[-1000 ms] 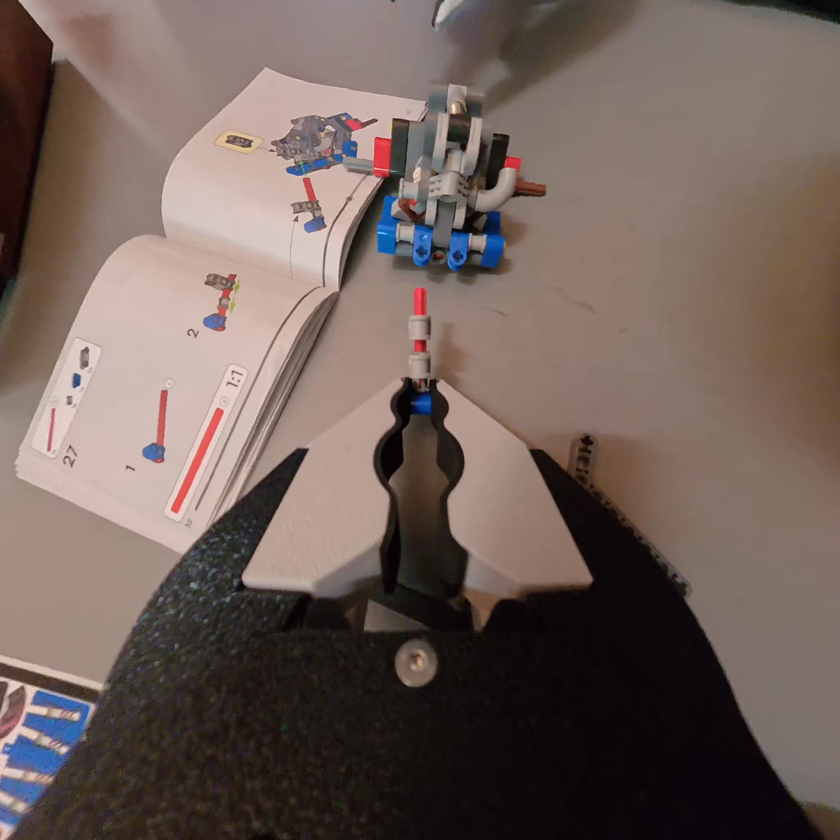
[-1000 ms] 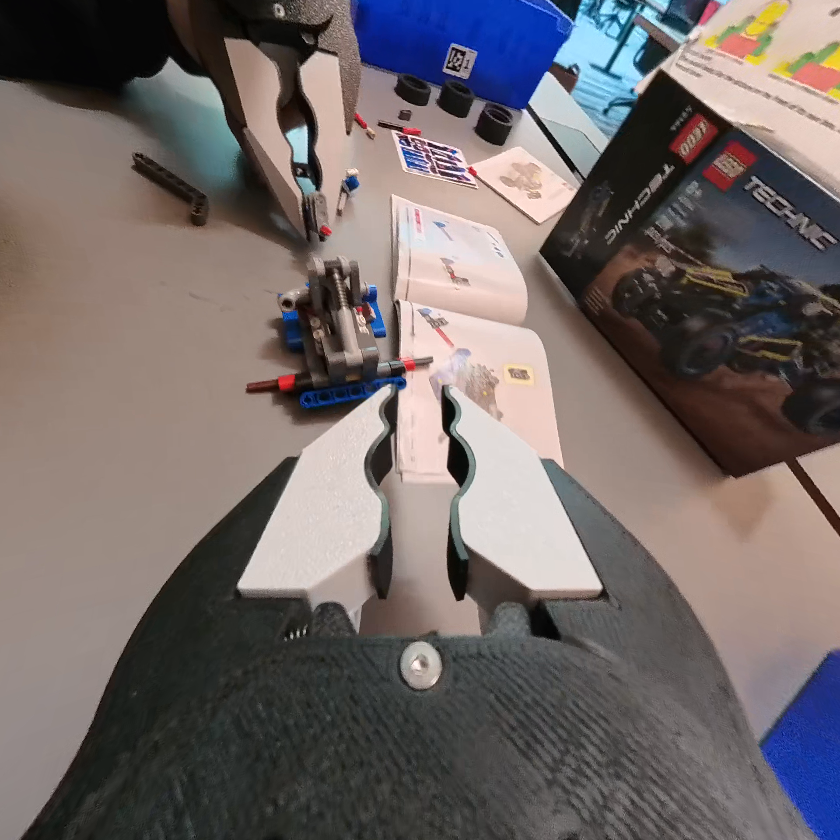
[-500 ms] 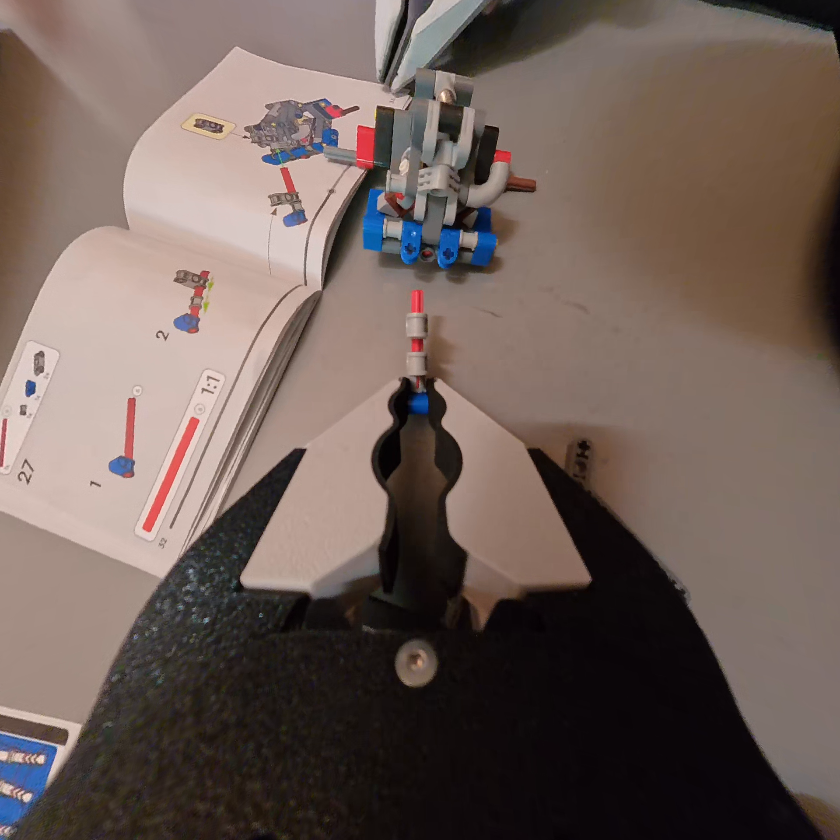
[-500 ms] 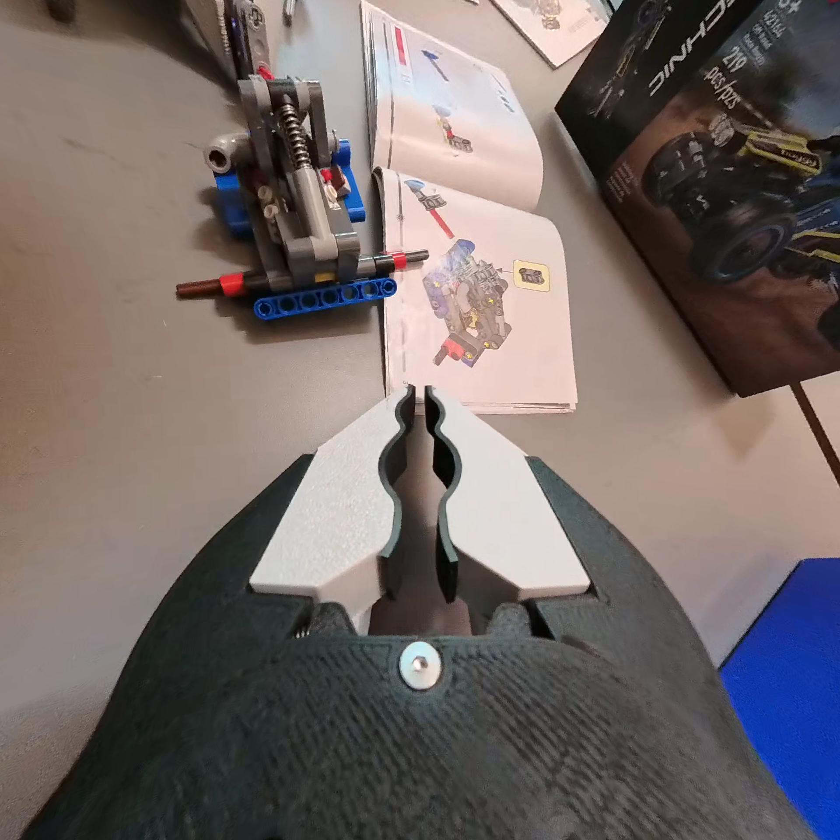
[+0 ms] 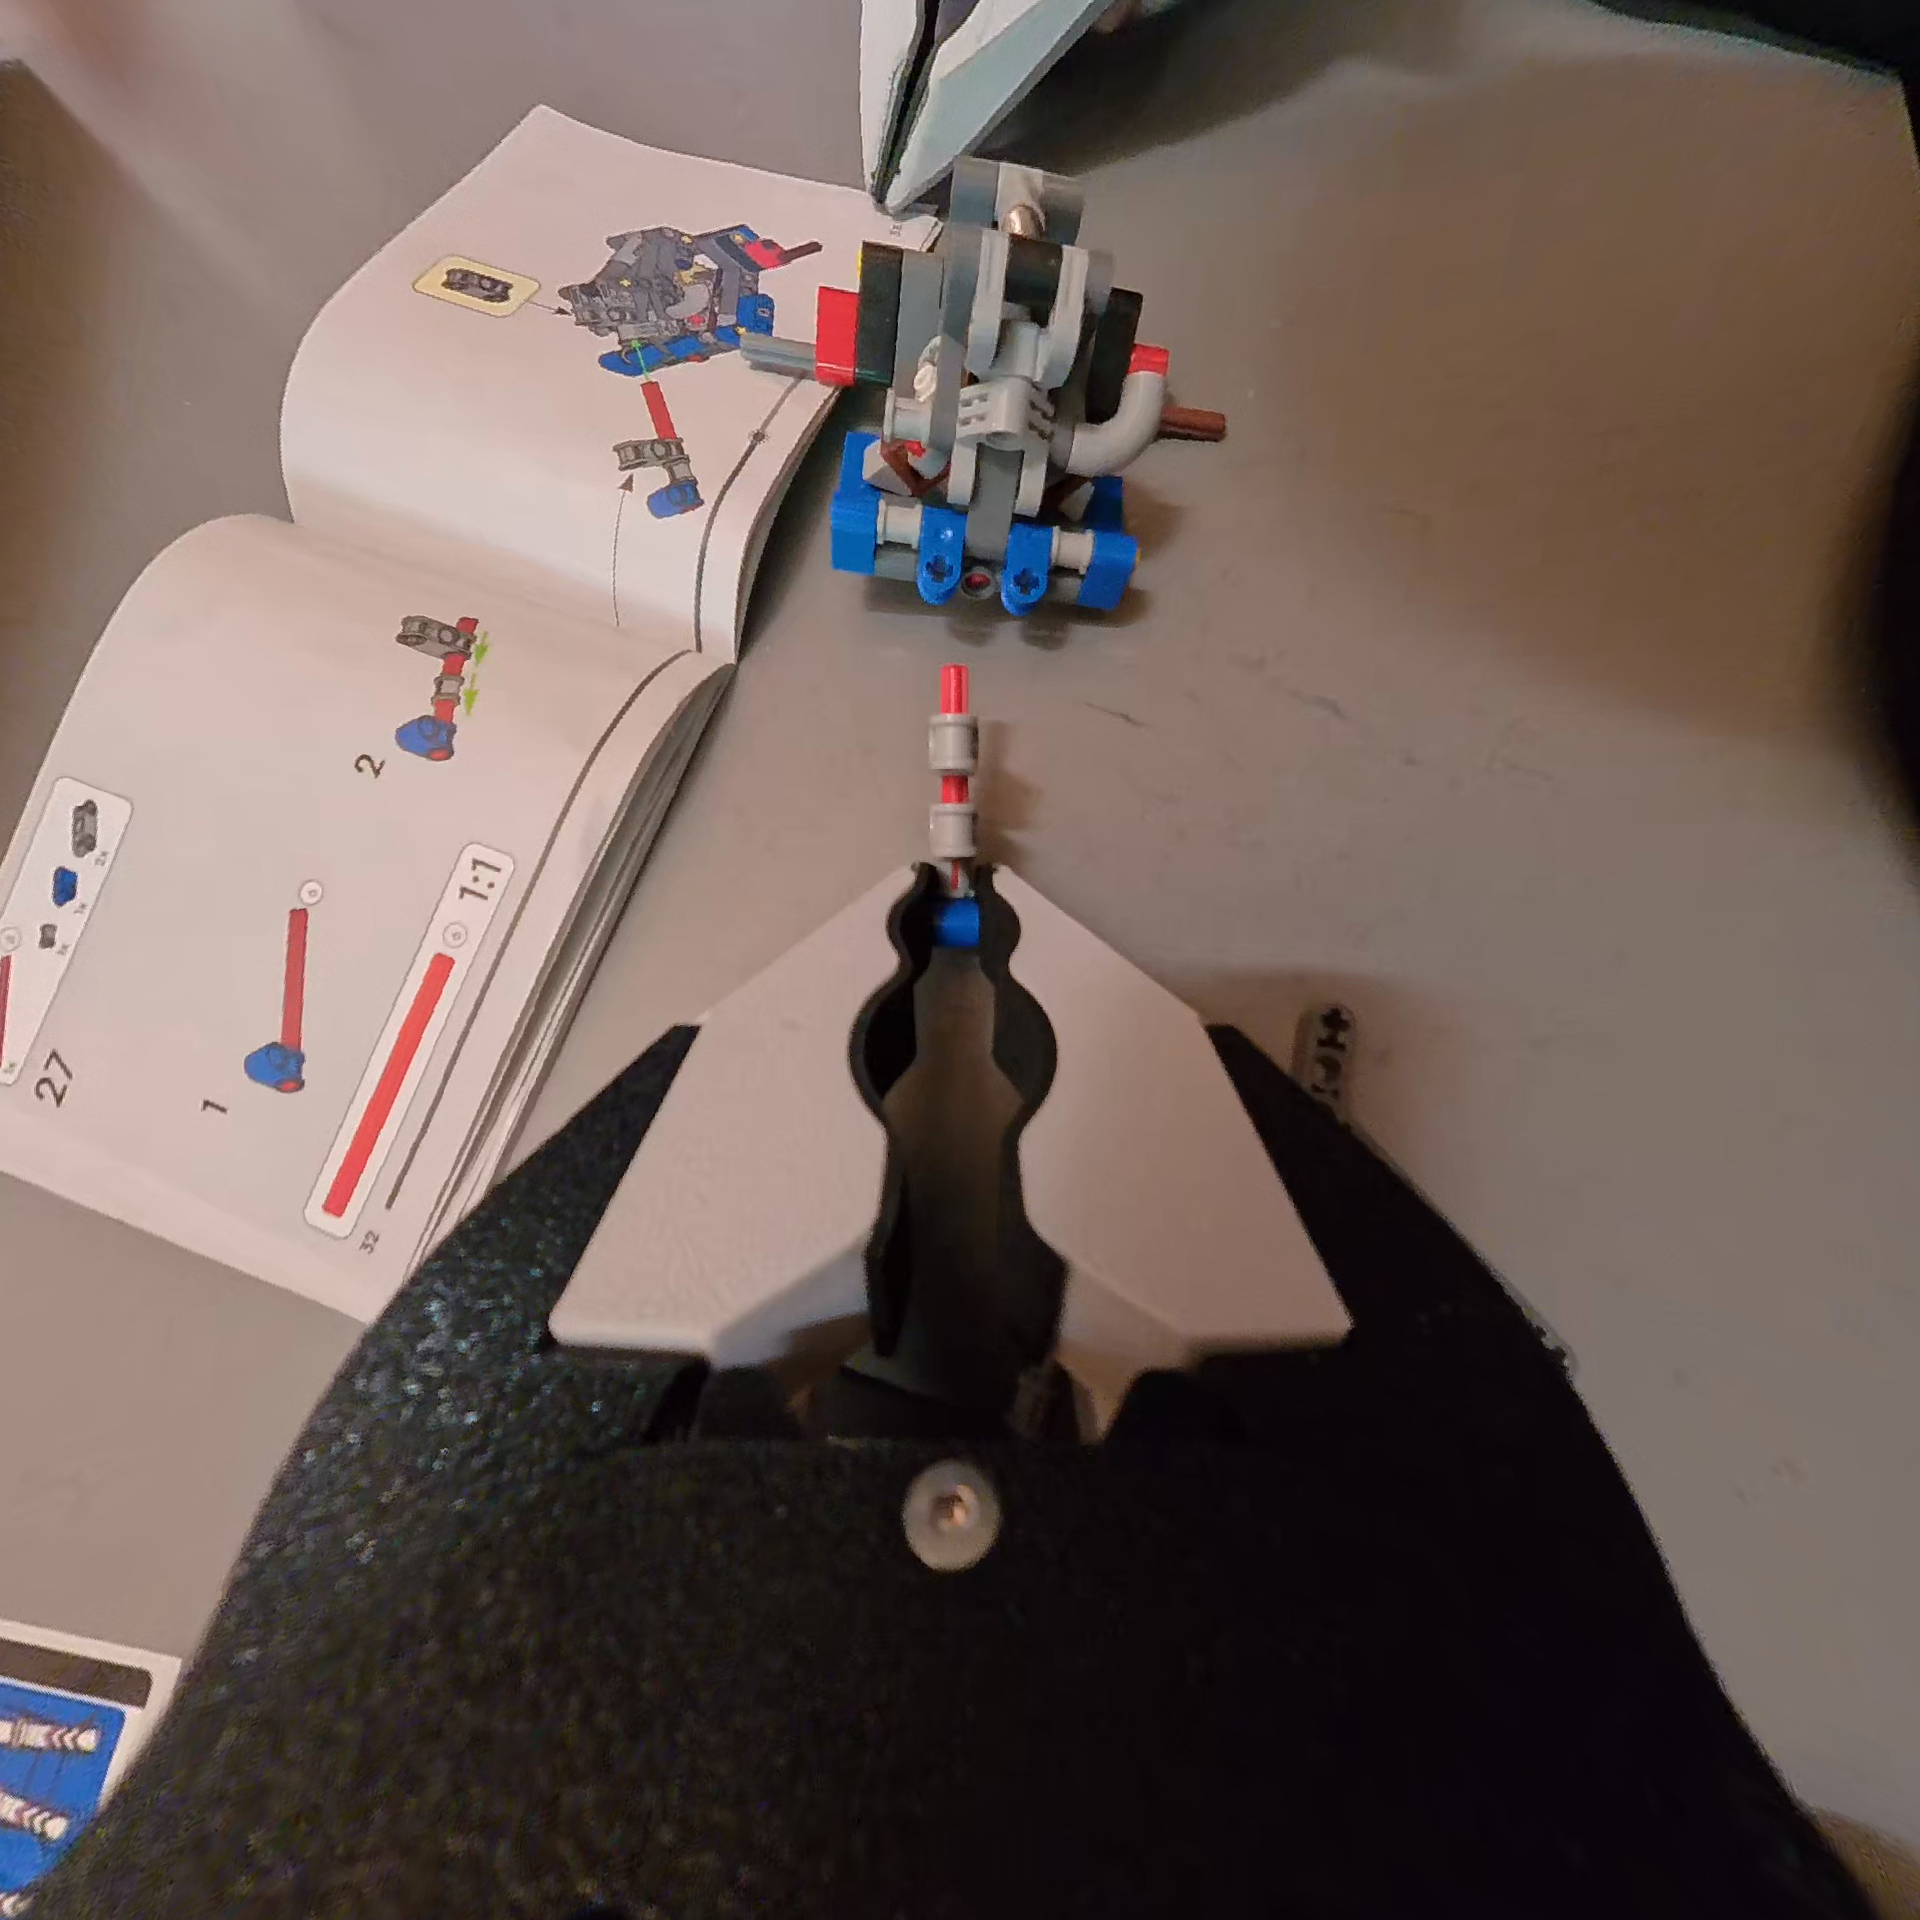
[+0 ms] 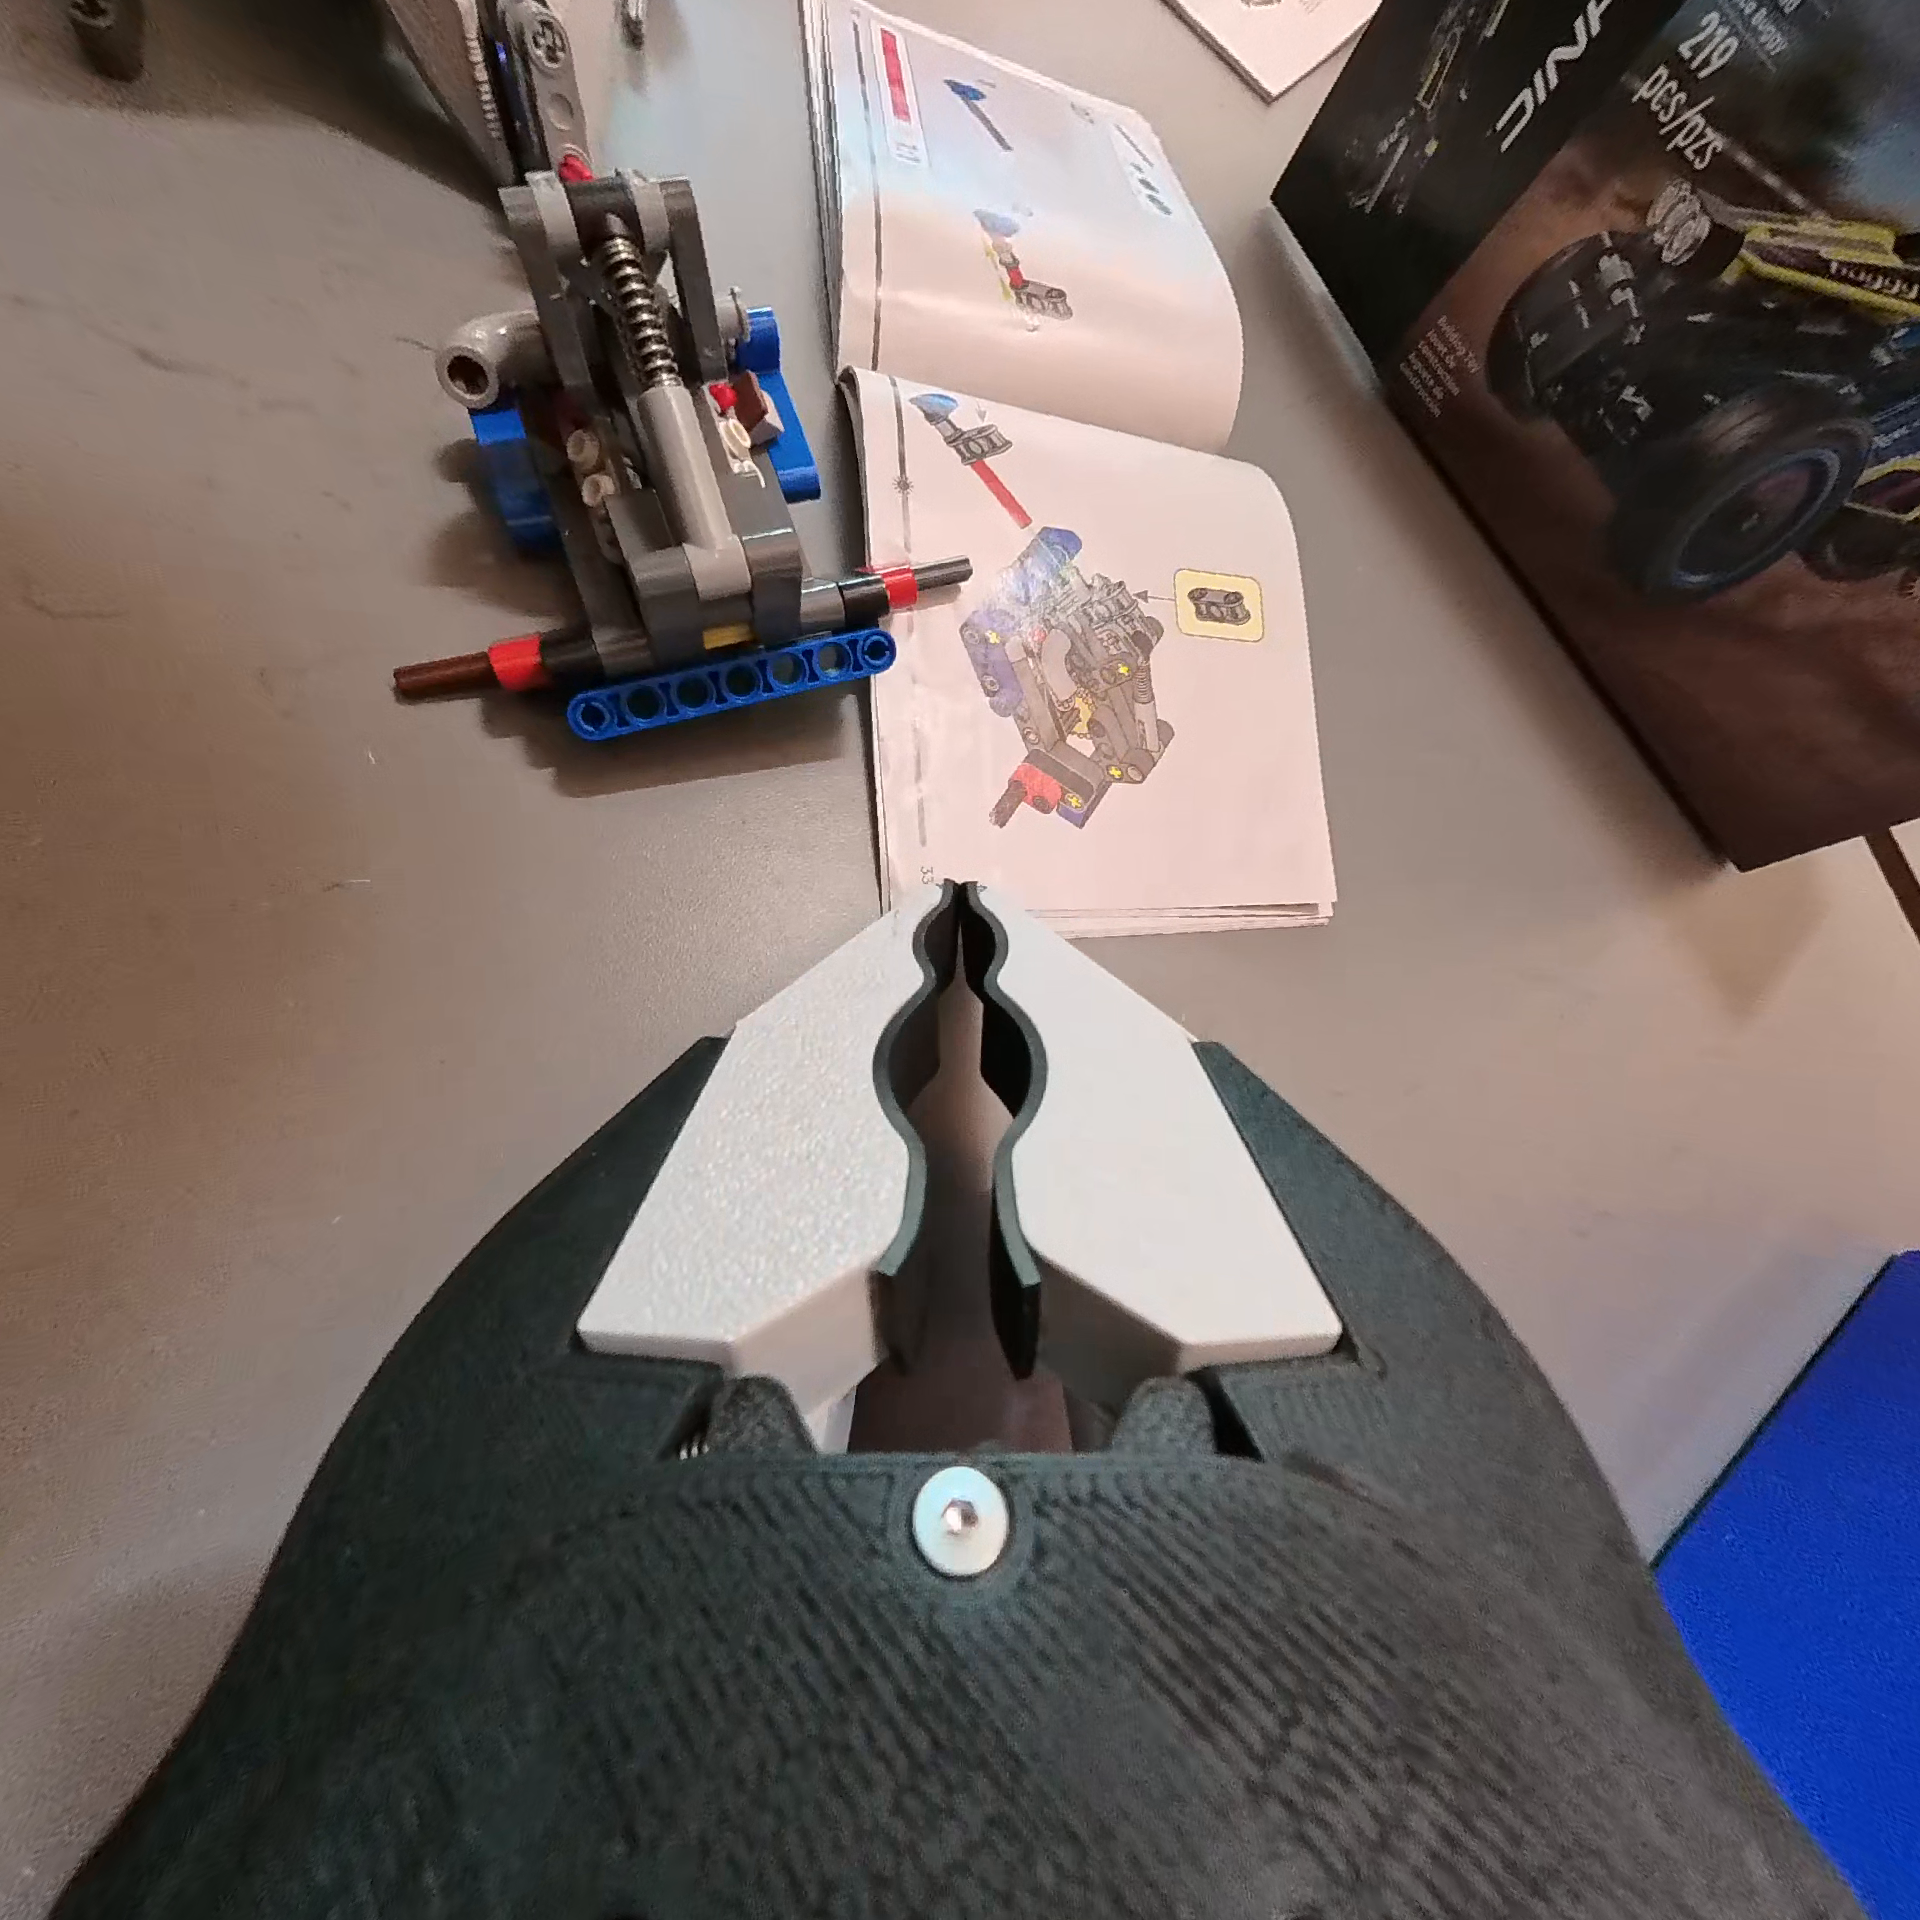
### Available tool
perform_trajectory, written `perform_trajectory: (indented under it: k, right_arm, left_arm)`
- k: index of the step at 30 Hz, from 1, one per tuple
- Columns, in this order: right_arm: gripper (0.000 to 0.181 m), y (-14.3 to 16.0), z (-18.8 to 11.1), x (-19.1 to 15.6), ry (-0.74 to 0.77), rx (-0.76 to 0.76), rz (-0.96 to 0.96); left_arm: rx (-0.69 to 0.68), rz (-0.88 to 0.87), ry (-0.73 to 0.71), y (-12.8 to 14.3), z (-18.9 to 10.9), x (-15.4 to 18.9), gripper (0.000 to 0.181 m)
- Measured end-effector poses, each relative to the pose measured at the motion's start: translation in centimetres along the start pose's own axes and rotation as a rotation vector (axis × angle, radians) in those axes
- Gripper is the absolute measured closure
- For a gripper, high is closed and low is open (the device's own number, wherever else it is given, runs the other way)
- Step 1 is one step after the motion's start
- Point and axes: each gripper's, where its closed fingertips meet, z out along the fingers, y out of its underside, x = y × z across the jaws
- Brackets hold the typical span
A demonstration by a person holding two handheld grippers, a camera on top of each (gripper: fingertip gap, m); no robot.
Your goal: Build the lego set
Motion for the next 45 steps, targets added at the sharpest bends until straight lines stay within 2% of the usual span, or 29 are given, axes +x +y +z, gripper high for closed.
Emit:
perform_trajectory:
  k: [16, 25, 37, 41, 45]
  right_arm:
    - [0.181, -0.1, 0.1, 0.0, 0.004, 0.000, -0.002]
    - [0.181, -0.4, 0.5, 0.4, 0.071, -0.010, -0.096]
    - [0.181, -1.2, 0.6, -1.0, -0.008, 0.022, -0.084]
    - [0.181, -0.3, 0.7, 0.6, 0.086, -0.038, -0.081]
    - [0.181, -0.2, 0.7, 0.8, 0.099, -0.042, -0.067]
  left_arm:
    - [0.000, -0.003, 0.002, 0.0, 0.0, 0.0, 0.176]
    - [0.000, -0.001, 0.001, 0.0, 0.0, 0.0, 0.176]
    - [0.000, -0.004, 0.003, 0.0, 0.0, 0.0, 0.176]
    - [0.000, -0.005, 0.004, 0.0, 0.0, 0.0, 0.176]
    - [0.000, -0.006, 0.005, 0.0, 0.0, 0.0, 0.176]
